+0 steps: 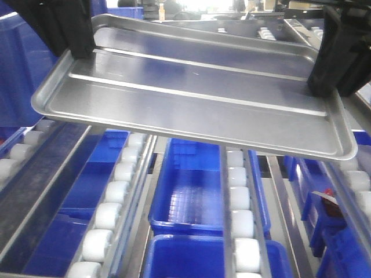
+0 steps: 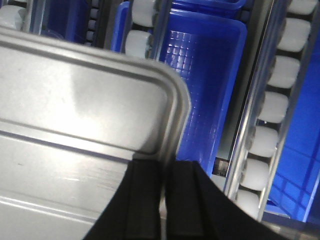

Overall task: Grab silver tray and stack on right shelf
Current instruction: 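Hold the silver tray level with both grippers while the base drives to another shelf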

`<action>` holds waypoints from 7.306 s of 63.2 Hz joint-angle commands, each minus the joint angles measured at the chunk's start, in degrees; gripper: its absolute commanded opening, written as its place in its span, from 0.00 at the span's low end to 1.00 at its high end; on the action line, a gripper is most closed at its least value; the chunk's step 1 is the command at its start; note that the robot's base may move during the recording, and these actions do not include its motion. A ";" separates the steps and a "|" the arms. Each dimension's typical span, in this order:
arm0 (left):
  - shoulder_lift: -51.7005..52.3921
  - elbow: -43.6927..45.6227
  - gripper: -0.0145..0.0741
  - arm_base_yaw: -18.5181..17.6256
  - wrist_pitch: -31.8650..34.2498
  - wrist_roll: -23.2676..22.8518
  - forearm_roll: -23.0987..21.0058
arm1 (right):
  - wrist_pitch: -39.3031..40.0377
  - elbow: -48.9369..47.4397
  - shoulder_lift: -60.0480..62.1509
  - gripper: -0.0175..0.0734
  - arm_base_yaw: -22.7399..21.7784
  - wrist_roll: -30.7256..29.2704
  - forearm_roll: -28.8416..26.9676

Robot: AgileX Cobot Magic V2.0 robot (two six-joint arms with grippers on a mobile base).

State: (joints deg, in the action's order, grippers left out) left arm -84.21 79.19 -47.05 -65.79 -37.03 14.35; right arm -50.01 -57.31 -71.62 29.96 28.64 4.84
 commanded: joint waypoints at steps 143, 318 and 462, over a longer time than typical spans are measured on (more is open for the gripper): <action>1.80 2.02 0.06 -0.27 0.08 -0.36 3.07 | 0.15 -1.72 1.56 0.25 -0.10 -1.65 2.16; 1.23 2.02 0.06 -0.27 0.01 -0.36 2.36 | 0.11 -1.72 1.56 0.25 -0.10 -1.65 2.16; 1.02 2.02 0.06 -0.27 0.21 -0.36 2.05 | 0.12 -1.72 1.56 0.25 -0.10 -1.65 2.16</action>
State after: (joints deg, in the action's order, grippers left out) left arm -85.25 79.29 -47.16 -65.83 -37.13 13.84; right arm -50.61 -57.31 -71.62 29.96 28.64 4.96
